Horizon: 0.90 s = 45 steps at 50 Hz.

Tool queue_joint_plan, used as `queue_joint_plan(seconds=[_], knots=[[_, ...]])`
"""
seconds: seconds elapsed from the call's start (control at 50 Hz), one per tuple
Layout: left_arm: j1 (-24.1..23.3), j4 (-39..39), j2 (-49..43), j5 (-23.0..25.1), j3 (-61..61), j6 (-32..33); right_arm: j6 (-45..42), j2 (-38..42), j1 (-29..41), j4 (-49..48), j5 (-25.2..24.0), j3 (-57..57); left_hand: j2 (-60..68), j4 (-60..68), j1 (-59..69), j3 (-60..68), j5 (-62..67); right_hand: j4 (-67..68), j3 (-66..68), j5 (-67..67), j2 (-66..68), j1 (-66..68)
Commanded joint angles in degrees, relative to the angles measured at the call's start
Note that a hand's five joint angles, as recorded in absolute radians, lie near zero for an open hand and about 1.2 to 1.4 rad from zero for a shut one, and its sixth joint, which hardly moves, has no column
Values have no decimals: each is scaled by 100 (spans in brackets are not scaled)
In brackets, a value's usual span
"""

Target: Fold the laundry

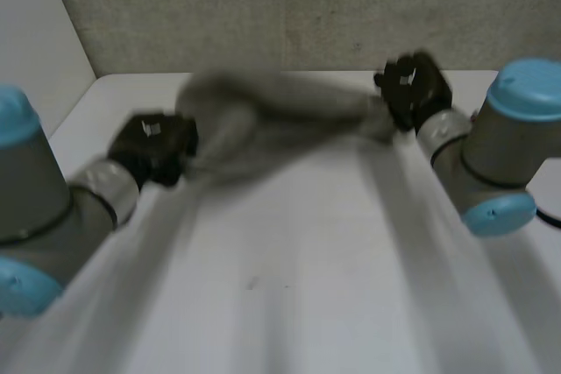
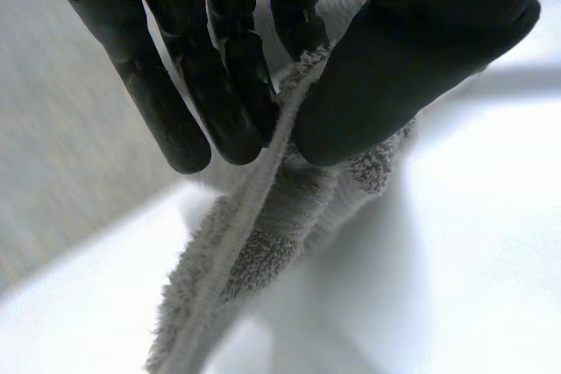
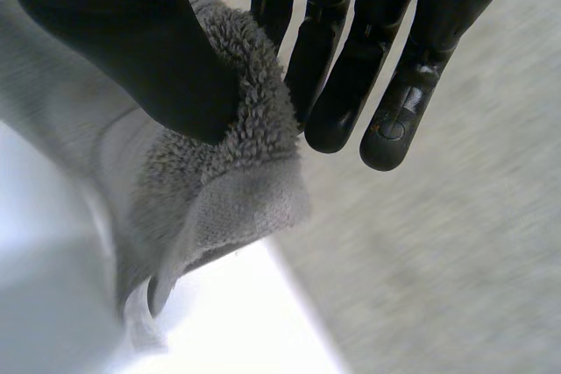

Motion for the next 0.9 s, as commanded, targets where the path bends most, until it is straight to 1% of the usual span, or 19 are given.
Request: queue_joint_plan(seconds=[0.02,0.04,0.16,0.2,0.32,0.44,0.46,0.48,0.5,0.52,0.54,0.58,0.6,0.64,0.74,0.84,0.86,0.88,0.9], knots=[[-158,108,-174,-16,-1066,11,-44,168,9,783,-3,500,1036,1023,1274,1036,1175,1165,1158,1324,1228,2458],[-299,38,-139,-16,-1216,11,-52,107,9,933,-3,545,1036,1023,1274,1036,1175,1165,1158,1324,1228,2458],[-599,-376,20,-34,-1525,2,-26,-245,9,1365,-12,660,1036,1023,1274,1036,1175,1165,1158,1324,1228,2458],[-704,-577,273,-51,-1612,-16,-35,-438,0,1522,-38,729,1036,1023,1274,1036,1175,1165,1158,1324,1228,2458],[-687,-622,424,-60,-1657,-16,-26,-588,-18,1541,-30,800,1036,1023,1274,1036,1175,1165,1158,1324,1228,2458],[-722,-710,749,-280,-1604,2,-88,-641,-70,1699,85,721,1036,1023,1274,1036,1175,1165,1158,1324,1228,2458],[-731,-797,1001,-324,-1595,11,-140,-711,-79,1864,102,704,1036,1023,1274,1036,1175,1165,1158,1324,1228,2458],[-731,-798,1004,-324,-1595,11,-210,-842,-79,2075,102,695,1036,1023,1274,1036,1175,1165,1158,1324,1228,2458],[-748,-920,1309,-333,-1569,2,-211,-843,-79,2077,102,695,1036,1023,1274,1036,1175,1165,1158,1324,1228,2458],[-757,-1051,1642,-333,-1508,-15,-272,-1017,-79,2312,102,677,1036,1023,1274,1036,1175,1165,1158,1324,1228,2458],[-757,-1053,1646,-333,-1507,-16,-272,-1019,-79,2314,102,677,1036,1023,1274,1036,1175,1165,1158,1324,1228,2458],[-792,-1306,2328,-333,-1245,-42,-264,-1412,-88,2664,15,572,1036,1023,1274,1036,1175,1165,1158,1324,1228,2458],[-792,-1308,2331,-333,-1243,-42,-264,-1414,-88,2666,14,572,1036,1023,1274,1036,1175,1165,1158,1324,1228,2458],[-783,-1483,2812,-315,-911,-51,-246,-1764,-97,2823,-3,379,1036,1023,1274,1036,1175,1165,1158,1324,1228,2458],[-775,-1641,3095,-315,-401,-42,-264,-2160,-79,2868,41,-7,1036,1023,1274,1036,1175,1165,1158,1324,1228,2458],[-661,-1642,3026,-307,-285,-42,-272,-2109,-97,2850,15,-315,1036,1023,1274,1036,1175,1165,1158,1324,1228,2458],[-660,-1642,3025,-306,-285,-42,-238,-1917,-97,2781,14,-377,1036,1023,1274,1036,1175,1165,1158,1324,1228,2458],[-599,-1624,2965,-289,-329,-42,-237,-1915,-97,2780,14,-378,1036,1023,1274,1036,1175,1165,1158,1324,1228,2458],[-547,-1607,2833,-289,-382,-42,-237,-1593,-97,2684,32,-482,1036,1023,1274,1036,1175,1165,1158,1324,1228,2458]])
